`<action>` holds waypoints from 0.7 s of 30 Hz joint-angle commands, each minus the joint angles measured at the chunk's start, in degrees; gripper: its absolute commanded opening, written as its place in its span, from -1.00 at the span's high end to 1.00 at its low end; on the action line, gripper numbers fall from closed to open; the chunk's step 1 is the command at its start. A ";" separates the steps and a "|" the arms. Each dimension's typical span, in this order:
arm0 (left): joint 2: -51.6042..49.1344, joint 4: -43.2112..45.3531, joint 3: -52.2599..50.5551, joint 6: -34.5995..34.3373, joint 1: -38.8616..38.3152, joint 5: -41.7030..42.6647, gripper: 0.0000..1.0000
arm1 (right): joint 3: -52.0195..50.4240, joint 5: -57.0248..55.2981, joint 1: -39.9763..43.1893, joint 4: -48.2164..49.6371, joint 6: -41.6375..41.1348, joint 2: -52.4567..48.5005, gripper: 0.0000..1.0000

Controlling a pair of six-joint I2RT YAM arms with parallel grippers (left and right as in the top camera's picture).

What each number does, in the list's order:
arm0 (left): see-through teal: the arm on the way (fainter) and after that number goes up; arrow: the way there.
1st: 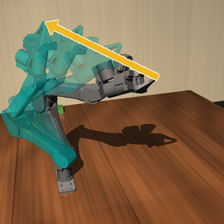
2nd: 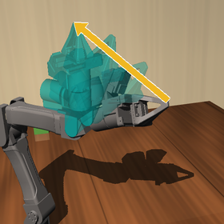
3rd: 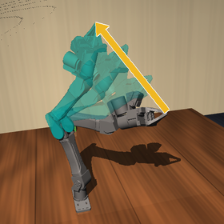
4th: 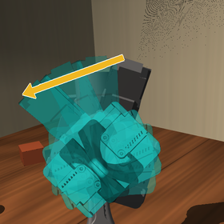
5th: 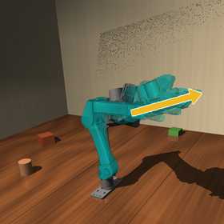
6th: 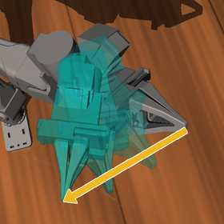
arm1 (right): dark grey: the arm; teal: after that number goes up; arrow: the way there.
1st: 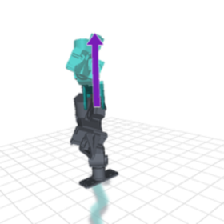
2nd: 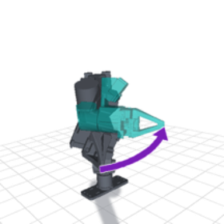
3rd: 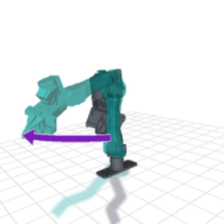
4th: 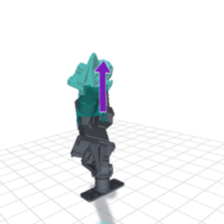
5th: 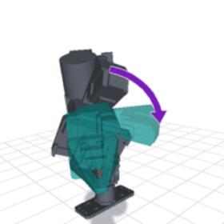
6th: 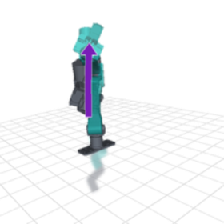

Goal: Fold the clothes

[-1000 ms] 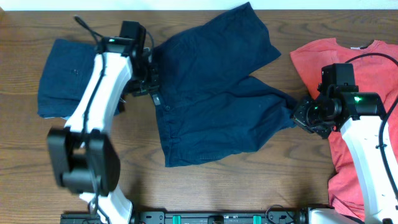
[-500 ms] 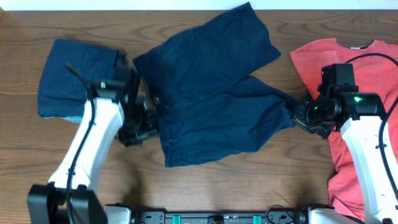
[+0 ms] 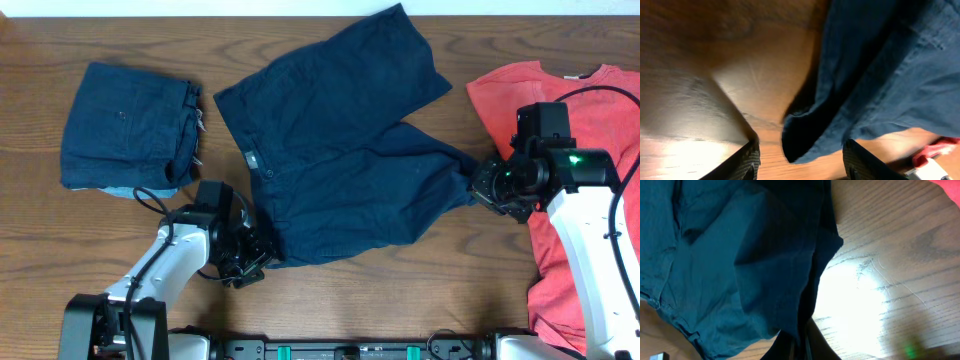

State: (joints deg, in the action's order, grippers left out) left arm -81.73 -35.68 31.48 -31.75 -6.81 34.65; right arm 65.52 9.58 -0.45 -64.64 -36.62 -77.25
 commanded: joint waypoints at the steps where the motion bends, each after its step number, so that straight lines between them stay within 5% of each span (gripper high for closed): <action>1: -0.37 1.73 -1.29 -2.01 0.09 0.20 -0.10 | 0.04 0.07 -0.37 0.17 0.72 -0.02 0.89; 11: -0.37 4.33 -1.29 -3.26 0.09 -4.68 0.84 | 0.04 0.07 -0.37 0.13 0.94 -0.02 0.91; 17: -0.04 1.66 -0.72 -1.01 0.15 -3.61 0.88 | 0.04 0.07 -0.37 0.13 1.79 0.00 0.95; 21: 2.51 -8.63 4.42 3.61 0.15 -3.67 0.88 | 0.07 -0.87 -0.37 -1.05 4.66 0.09 0.97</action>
State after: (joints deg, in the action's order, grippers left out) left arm -81.54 -40.34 32.05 -32.34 -6.85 32.18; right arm 65.52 9.54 -0.45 -65.12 -34.76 -77.25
